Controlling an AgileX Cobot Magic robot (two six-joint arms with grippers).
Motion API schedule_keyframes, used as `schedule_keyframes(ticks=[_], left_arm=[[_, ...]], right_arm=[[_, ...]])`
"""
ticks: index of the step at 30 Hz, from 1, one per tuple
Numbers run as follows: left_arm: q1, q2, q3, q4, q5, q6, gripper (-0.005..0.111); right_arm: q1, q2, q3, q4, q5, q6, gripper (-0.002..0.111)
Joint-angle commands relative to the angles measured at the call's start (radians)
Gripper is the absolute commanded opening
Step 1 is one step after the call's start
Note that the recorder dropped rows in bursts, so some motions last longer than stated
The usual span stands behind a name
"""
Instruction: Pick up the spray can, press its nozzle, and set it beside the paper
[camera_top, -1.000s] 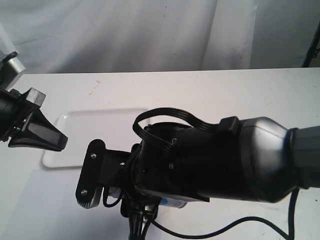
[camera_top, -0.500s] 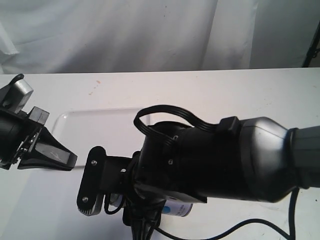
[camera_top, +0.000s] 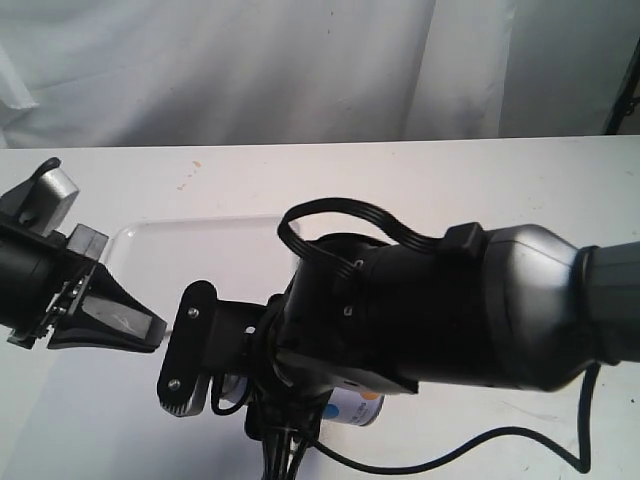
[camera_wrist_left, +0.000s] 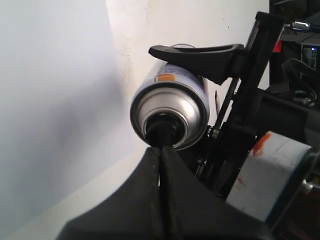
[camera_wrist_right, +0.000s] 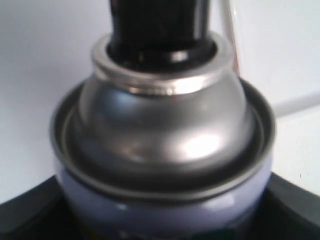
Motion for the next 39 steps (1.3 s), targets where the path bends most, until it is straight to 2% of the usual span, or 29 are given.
schedule_keyframes(ticks=[1, 35, 39], left_arm=[[-0.016, 0.055, 0.002, -0.016, 0.004, 0.013, 0.000], [-0.016, 0.074, 0.007, -0.068, 0.004, 0.065, 0.000], [-0.041, 0.081, 0.007, -0.068, 0.004, 0.067, 0.000]], right_arm=[[-0.006, -0.010, -0.011, -0.002, -0.016, -0.005, 0.000], [-0.006, -0.010, -0.011, -0.002, -0.022, -0.008, 0.000], [-0.006, -0.010, -0.011, -0.002, -0.024, -0.008, 0.000]])
